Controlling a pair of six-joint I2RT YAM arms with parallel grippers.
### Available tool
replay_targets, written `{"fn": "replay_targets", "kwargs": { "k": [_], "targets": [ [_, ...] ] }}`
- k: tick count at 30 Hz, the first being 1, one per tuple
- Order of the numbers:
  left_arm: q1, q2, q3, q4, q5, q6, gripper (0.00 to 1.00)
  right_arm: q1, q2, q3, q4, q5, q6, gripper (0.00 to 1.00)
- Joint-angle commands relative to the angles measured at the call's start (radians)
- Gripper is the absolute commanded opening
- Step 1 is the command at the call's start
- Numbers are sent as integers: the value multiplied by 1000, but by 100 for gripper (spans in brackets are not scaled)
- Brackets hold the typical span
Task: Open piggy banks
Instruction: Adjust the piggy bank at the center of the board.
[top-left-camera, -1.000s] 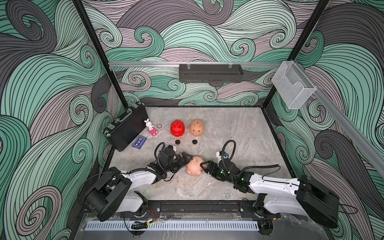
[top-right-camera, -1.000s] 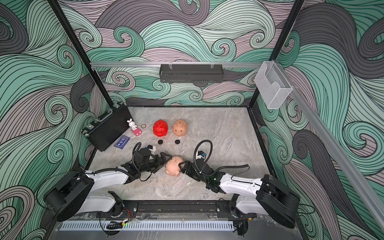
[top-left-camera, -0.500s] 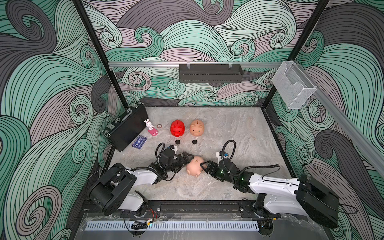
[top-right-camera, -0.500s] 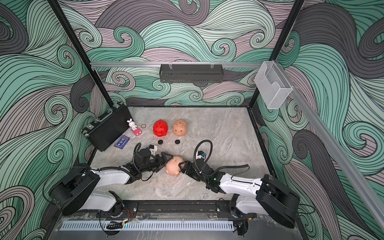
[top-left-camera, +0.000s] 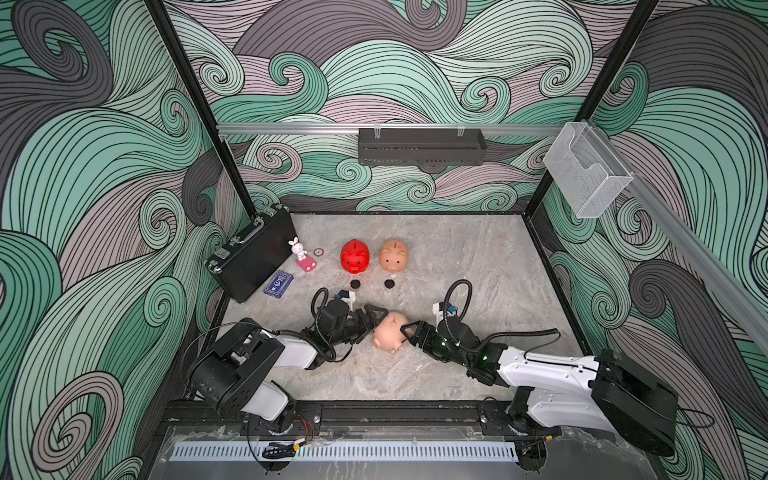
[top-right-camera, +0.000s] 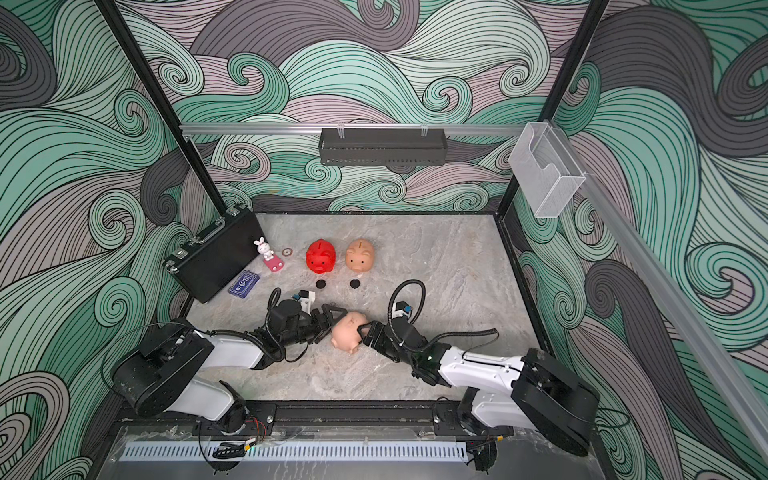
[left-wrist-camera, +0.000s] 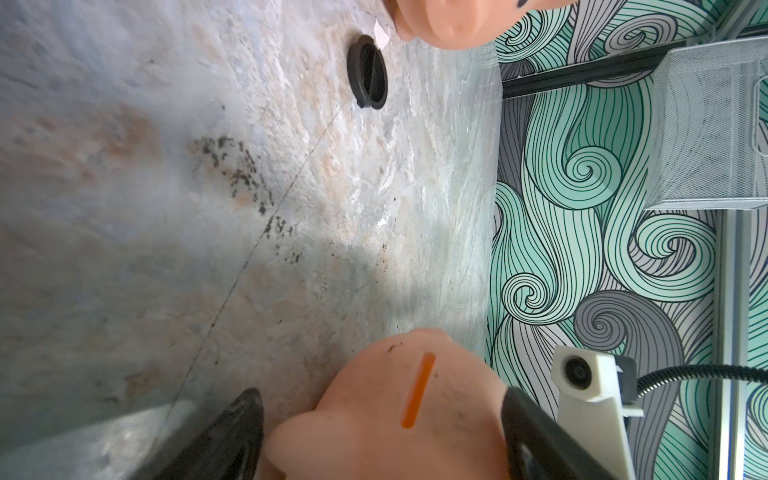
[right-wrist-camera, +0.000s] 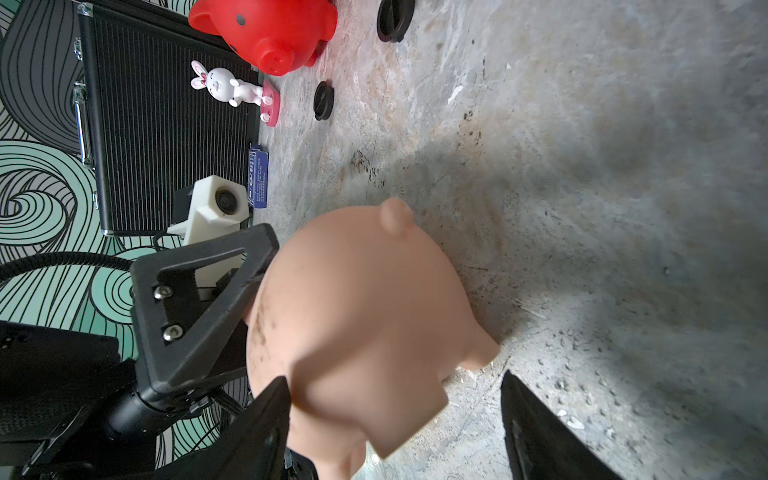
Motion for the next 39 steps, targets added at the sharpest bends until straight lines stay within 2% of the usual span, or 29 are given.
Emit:
{"fn": "replay_targets", "kwargs": {
  "k": [1, 9, 17, 19, 23, 26, 30, 35, 39],
  "targets": [
    [1, -33, -2, -53, -3, 26, 82, -10, 52, -52, -235, 30, -14, 77],
    [1, -32, -5, -41, 0, 25, 74, -12, 65, -50, -224, 23, -13, 77],
    [1, -33, -8, -51, -6, 25, 73, -11, 57, -41, -220, 20, -25, 77],
    [1, -34, -7, -71, -13, 30, 73, -16, 38, -32, -218, 14, -38, 81],
    [-4, -82, -4, -107, -21, 34, 73, -23, -46, -12, -201, 14, -82, 94],
    [-9, -85, -3, -111, -24, 33, 73, -22, -110, 7, -205, 23, -123, 99],
    [-13, -85, -1, -109, -25, 33, 73, -22, -143, 6, -169, 7, -146, 99],
    [-23, -100, 13, -123, -33, 34, 72, -20, -89, 6, -62, -85, -152, 99],
    [-49, -156, 36, -214, -75, 61, 72, -20, -41, 18, -43, -110, -157, 97]
  ]
}}
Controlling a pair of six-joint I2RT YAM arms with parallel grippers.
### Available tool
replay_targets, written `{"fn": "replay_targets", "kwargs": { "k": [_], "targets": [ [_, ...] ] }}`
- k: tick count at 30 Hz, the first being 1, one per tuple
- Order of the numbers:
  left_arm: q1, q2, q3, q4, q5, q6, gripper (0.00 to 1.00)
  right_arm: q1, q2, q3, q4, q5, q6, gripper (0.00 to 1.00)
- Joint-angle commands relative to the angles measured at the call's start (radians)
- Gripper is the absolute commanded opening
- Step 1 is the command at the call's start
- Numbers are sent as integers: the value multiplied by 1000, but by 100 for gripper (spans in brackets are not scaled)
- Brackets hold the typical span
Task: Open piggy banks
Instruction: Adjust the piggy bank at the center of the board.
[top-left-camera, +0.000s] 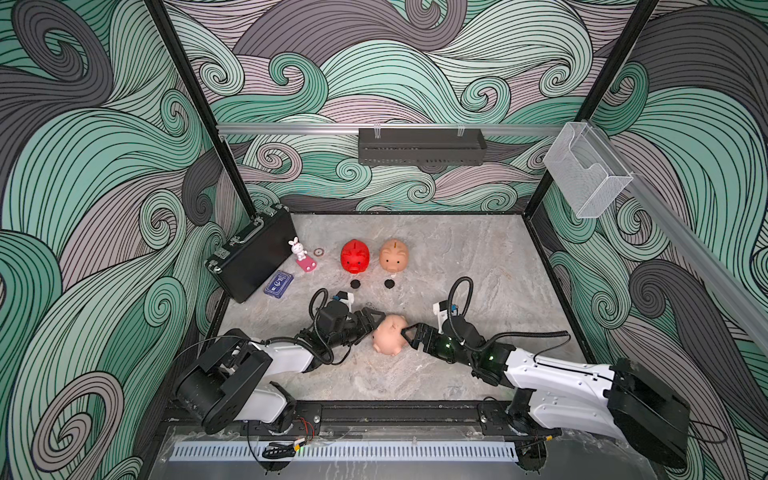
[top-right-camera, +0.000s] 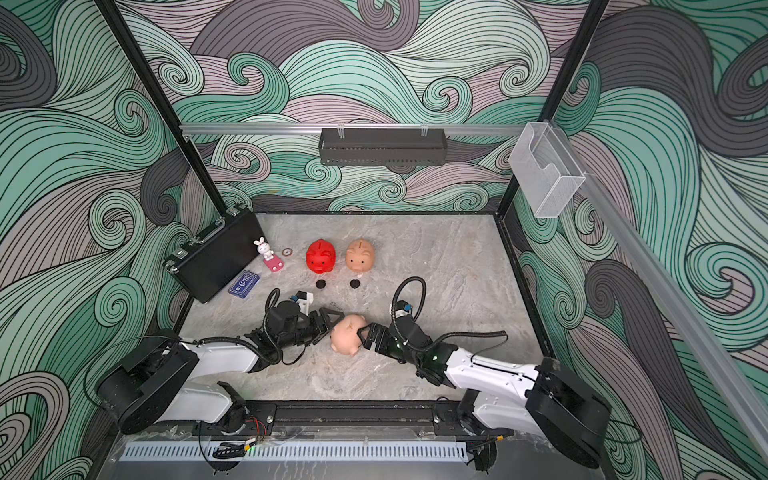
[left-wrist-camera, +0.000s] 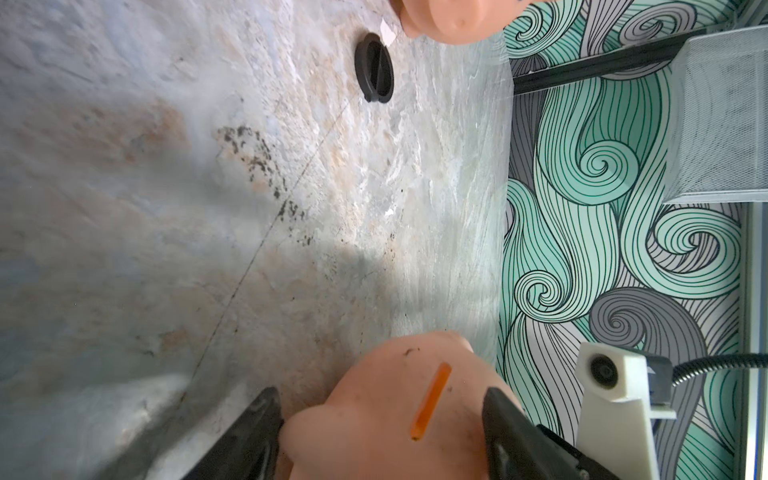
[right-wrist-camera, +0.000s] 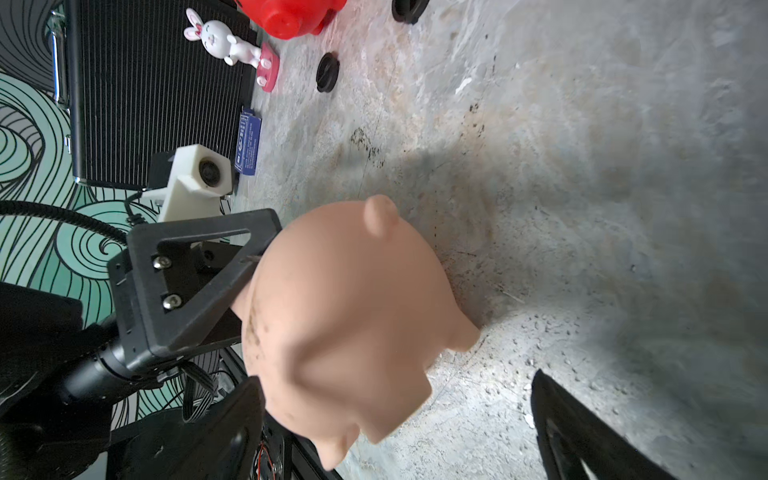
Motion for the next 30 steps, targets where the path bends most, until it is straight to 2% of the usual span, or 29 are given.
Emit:
{"fn": "replay_targets", "kwargs": {
  "k": [1, 7, 12, 19, 30],
  "targets": [
    [-28, -66, 46, -102, -48, 43, 72, -2, 31, 20, 20, -32, -19, 96],
    [-71, -171, 74, -239, -126, 92, 71, -1, 57, -8, 5, 6, 0, 87],
    [-101, -186, 92, -251, -135, 111, 71, -1, 64, -36, 4, 16, 7, 85],
    [-146, -198, 129, -285, -153, 136, 72, -1, 36, -49, -111, 79, 18, 84],
    [-192, -231, 172, -342, -164, 161, 92, -1, 22, -53, -131, 95, 29, 85]
  ]
}}
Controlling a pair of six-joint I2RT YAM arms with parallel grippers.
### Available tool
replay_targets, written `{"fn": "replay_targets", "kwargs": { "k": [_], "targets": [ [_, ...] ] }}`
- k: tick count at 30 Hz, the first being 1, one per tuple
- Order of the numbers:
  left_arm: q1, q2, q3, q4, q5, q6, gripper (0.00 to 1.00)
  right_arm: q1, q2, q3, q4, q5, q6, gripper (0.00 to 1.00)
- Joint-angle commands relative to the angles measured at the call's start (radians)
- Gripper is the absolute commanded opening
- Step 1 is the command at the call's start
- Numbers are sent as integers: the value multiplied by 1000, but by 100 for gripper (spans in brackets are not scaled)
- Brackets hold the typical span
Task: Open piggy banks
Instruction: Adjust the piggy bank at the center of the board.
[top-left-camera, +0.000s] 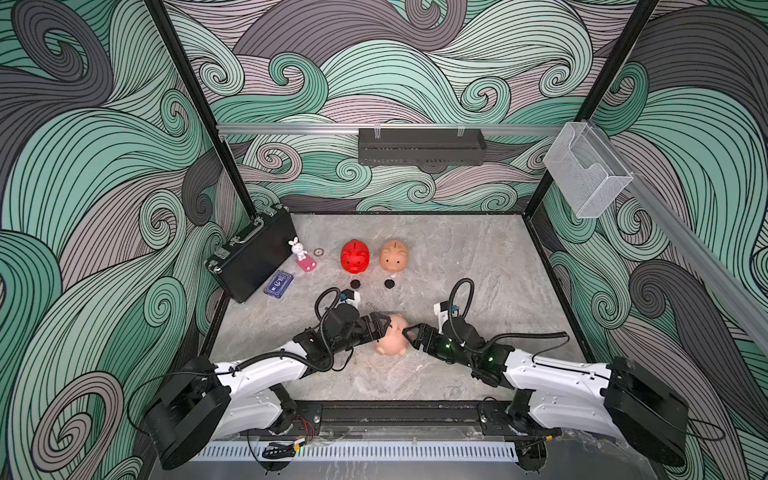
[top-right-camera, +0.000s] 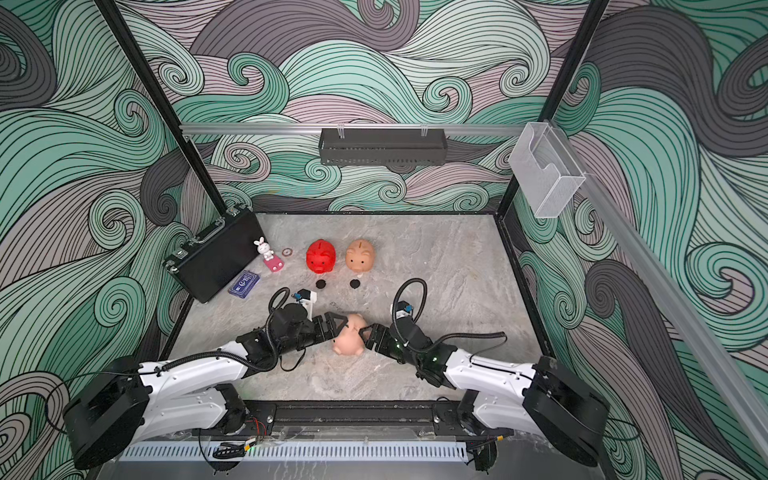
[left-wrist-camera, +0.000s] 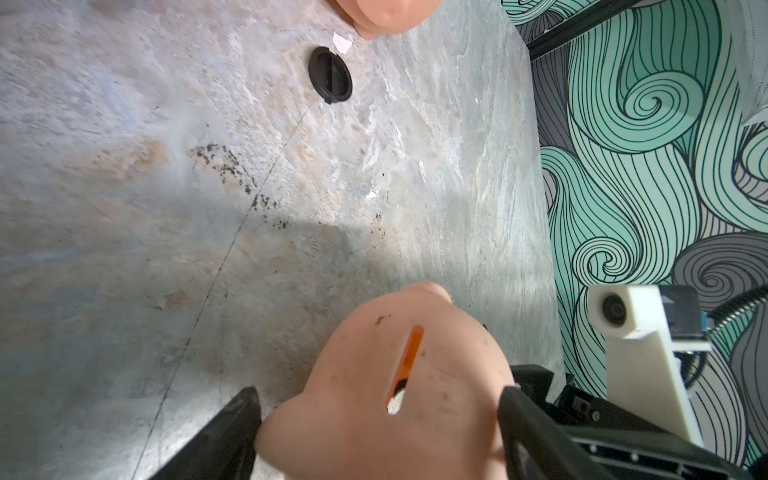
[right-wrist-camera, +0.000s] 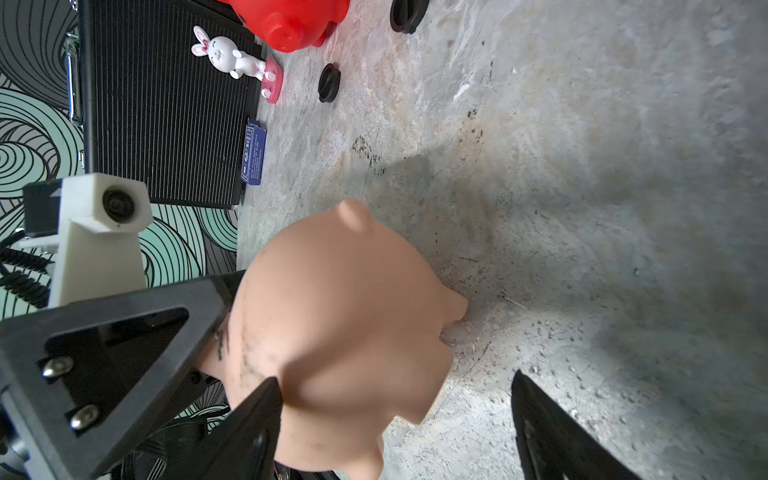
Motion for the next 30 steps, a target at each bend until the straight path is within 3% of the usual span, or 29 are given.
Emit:
{"fn": "replay_targets", "kwargs": {
  "k": [1, 18, 30],
  "targets": [
    [-34, -21, 69, 37, 54, 11, 93, -4, 34, -33, -153, 52, -3, 85],
    [-73, -11, 134, 24, 65, 29, 94, -14, -46, -52, -271, 117, 33, 83],
    [-113, 46, 178, 43, 85, 39, 89, -18, -150, -93, -347, 114, 38, 77]
  ]
}}
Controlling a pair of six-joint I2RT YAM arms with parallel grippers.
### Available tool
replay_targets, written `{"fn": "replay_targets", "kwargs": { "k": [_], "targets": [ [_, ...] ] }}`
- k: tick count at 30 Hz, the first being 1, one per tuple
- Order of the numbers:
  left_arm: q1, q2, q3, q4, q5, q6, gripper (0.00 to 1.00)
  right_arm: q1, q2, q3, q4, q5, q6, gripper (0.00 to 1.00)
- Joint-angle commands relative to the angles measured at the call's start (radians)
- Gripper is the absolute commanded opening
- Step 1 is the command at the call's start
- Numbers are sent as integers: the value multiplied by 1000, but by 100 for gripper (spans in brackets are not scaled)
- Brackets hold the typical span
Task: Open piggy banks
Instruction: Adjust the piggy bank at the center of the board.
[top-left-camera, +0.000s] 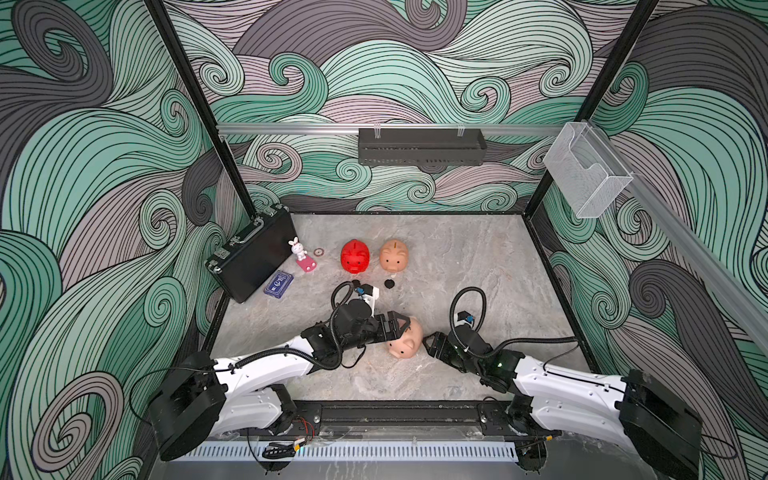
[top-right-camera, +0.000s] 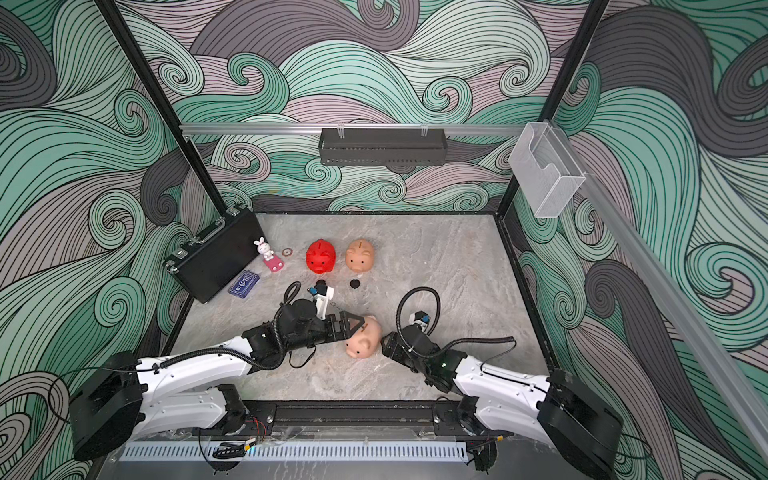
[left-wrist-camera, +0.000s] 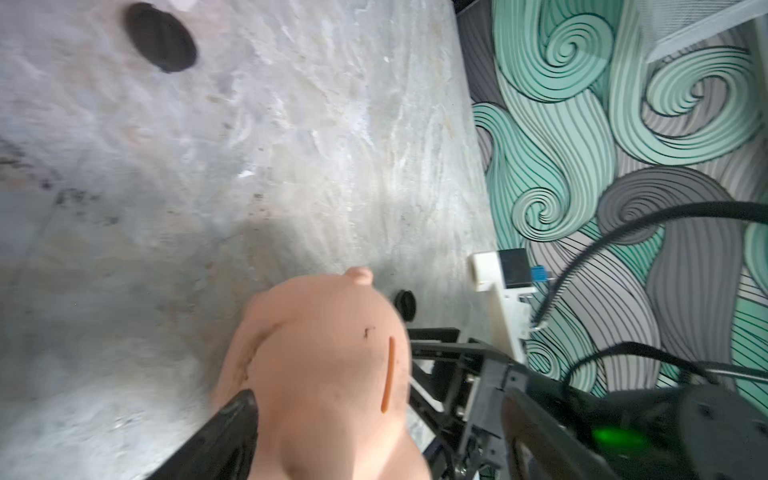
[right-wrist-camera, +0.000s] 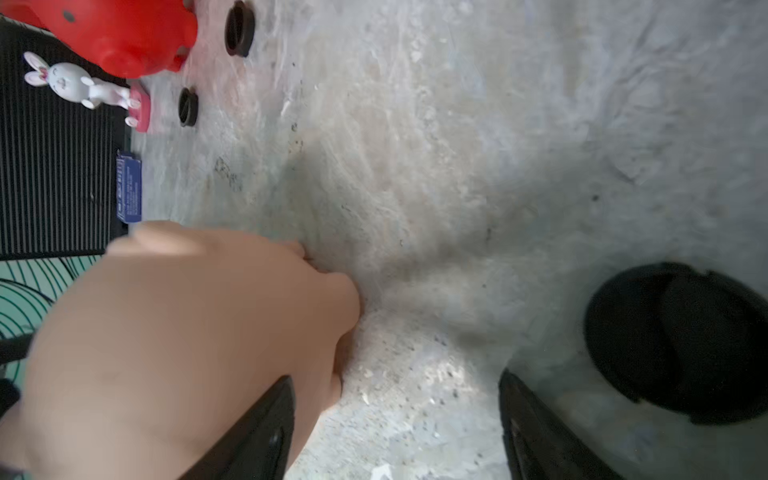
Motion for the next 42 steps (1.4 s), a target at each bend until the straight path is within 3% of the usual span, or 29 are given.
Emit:
{"fn": "replay_targets", "kwargs": {
  "k": [1, 10, 16, 21, 23, 26, 32, 42],
  "targets": [
    [-16, 12, 33, 41, 25, 14, 89, 1, -26, -19, -100, 2, 1, 77],
    [-22, -9, 38, -22, -22, 30, 88, -8, -115, 12, -192, 46, -70, 76],
    [-23, -127, 61, -229, -148, 90, 89, -18, -275, 89, -304, 23, -334, 76],
    [-20, -205, 54, -411, -230, 146, 87, -16, -395, 123, -288, -135, -601, 64],
    [-22, -216, 32, -422, -212, 188, 87, -12, -412, 139, -293, -208, -679, 64],
    [-21, -219, 15, -460, -166, 233, 86, 1, -385, 174, -336, -253, -765, 68],
    [-22, -176, -3, -493, -149, 256, 78, 22, -232, 234, -337, -254, -799, 74],
    [-20, 40, 85, -514, -242, 230, 69, 47, -28, 294, -277, -181, -792, 68]
  ]
}}
